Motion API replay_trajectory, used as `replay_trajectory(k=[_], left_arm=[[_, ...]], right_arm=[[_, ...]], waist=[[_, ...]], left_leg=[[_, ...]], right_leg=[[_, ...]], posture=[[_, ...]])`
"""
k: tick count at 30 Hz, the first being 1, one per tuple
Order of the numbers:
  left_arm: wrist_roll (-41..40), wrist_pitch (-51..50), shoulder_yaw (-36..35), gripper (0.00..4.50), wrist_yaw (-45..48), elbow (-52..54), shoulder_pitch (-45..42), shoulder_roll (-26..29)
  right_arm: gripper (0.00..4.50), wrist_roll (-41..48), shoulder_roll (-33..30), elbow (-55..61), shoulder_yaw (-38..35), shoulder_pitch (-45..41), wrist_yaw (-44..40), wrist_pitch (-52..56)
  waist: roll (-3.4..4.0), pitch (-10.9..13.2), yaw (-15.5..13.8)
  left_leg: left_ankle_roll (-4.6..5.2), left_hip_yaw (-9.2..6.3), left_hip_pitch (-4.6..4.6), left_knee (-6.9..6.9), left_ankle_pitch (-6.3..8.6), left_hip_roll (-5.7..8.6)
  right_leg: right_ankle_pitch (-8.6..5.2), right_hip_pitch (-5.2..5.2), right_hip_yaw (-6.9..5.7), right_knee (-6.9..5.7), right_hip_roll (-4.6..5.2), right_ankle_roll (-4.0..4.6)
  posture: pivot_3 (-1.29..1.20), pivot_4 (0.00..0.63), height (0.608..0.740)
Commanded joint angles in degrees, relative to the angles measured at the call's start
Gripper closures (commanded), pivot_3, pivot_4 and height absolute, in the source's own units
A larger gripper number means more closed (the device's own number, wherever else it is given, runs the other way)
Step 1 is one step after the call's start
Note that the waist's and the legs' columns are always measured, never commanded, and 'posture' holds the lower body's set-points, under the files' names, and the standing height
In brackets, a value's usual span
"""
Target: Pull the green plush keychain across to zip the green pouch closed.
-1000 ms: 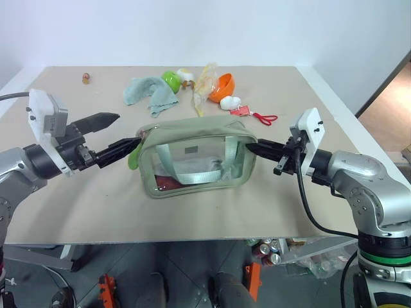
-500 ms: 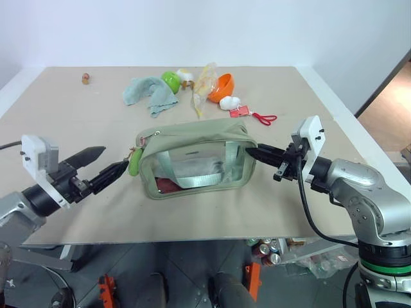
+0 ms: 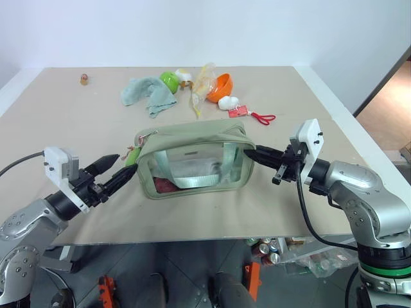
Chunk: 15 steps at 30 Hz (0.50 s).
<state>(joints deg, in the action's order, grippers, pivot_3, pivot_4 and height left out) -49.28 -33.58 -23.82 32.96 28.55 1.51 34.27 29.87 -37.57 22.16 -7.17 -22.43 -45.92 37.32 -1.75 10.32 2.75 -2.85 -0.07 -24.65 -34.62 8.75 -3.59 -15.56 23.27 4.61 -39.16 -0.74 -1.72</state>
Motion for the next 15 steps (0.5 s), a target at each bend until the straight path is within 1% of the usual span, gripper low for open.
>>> replay_trajectory(k=[1,6,7,12,15], left_arm=[[0.9,1.9,-0.3,2.57,0.4,-0.7,-0.4,-0.3],[-0.1,1.8,-1.1,4.27,1.1,-1.0,-0.4,-0.5],[0.2,2.0,-1.2,4.47,1.4,-1.4,-0.3,-0.3],[1.0,3.2,-1.3,4.47,2.0,-3.1,-2.5,0.2],[-1.9,1.8,-2.7,4.47,1.6,-1.2,-8.9,3.5]], right_arm=[[4.50,0.4,-0.9,1.2,0.2,-0.8,-0.2,-0.7],[4.50,0.5,-1.5,1.5,0.4,-1.1,0.1,-0.1],[4.50,0.6,-1.5,1.6,0.5,-1.1,0.2,0.0],[4.50,0.4,-1.7,1.6,1.0,-1.6,0.3,0.2],[4.50,0.3,-1.9,1.6,1.2,-1.9,0.4,0.4]], waist=[[0.00,0.0,0.0],[-0.01,0.0,0.0],[-0.01,0.0,0.0],[-0.01,0.0,0.0],[-0.06,0.0,0.0]], left_leg=[[0.00,0.00,0.00,0.00,0.00,0.00],[0.00,0.02,0.00,-0.01,0.00,0.01],[0.00,0.02,0.00,-0.01,0.00,0.01],[0.00,0.02,0.00,0.00,0.00,0.00],[0.00,-0.01,-0.03,-0.02,-0.01,0.00]], right_leg=[[0.00,0.00,0.00,0.00,0.00,0.00],[0.01,0.00,0.02,0.00,0.01,-0.01],[0.01,0.00,0.01,0.00,0.01,-0.01],[0.00,0.00,0.01,0.00,0.00,-0.01],[0.02,0.01,-0.01,0.00,0.00,-0.02]], posture=[[0.00,0.150,0.740],[0.00,0.150,0.740],[0.00,0.150,0.740],[0.00,0.150,0.740],[0.00,0.150,0.740]])
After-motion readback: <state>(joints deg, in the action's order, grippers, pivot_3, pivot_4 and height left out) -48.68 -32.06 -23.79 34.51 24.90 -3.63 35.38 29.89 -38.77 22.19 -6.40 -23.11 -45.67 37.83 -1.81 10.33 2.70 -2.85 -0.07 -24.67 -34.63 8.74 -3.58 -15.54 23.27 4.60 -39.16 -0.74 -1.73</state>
